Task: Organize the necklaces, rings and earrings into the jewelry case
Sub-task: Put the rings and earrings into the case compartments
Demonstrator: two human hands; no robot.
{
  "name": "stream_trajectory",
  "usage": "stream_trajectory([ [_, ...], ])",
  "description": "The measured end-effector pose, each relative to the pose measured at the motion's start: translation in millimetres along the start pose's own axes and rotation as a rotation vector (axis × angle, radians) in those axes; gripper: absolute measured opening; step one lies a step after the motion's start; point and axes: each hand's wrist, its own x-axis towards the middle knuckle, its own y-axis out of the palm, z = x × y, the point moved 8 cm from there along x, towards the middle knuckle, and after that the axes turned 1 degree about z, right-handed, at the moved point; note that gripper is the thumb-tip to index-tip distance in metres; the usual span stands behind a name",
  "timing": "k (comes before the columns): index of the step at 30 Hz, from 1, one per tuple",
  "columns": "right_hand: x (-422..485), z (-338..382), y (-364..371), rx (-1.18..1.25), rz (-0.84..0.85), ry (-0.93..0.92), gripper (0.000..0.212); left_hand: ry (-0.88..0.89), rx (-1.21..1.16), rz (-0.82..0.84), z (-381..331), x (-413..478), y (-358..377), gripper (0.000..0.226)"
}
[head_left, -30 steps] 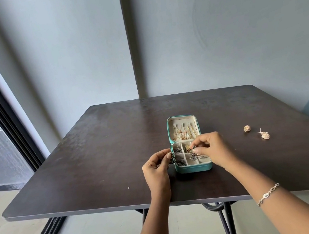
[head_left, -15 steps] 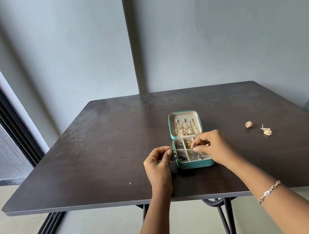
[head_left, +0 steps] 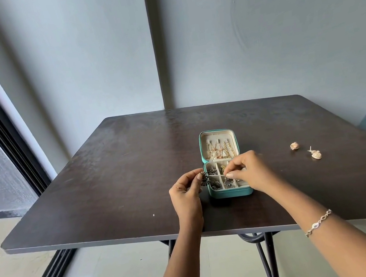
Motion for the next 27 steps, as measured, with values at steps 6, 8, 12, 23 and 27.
stream_trajectory([
  [6, 0.4, 7.7, -0.1, -0.230, -0.047, 0.033, 0.008, 0.018, 0.005, 0.007, -0.7, -0.1, 0.6, 0.017],
  [8, 1.1, 6.7, 0.9, -0.257, -0.059, 0.052, 0.009, 0.022, 0.015, 0.011, -0.7, 0.2, 0.8, 0.017],
  [12, 0.7, 2.7, -1.3, -0.329, -0.080, 0.083, 0.010, 0.029, 0.023, 0.015, -0.9, 0.1, 1.1, 0.019],
  [23, 0.4, 13.6, -8.8, -0.231, -0.183, 0.000, 0.008, 0.029, -0.004, 0.042, -4.7, -2.7, 4.8, 0.016],
  [27, 0.6, 30.4, -4.5, 0.149, -0.091, -0.102, 0.010, 0.047, -0.017, 0.043, -7.7, -3.2, 5.2, 0.016],
])
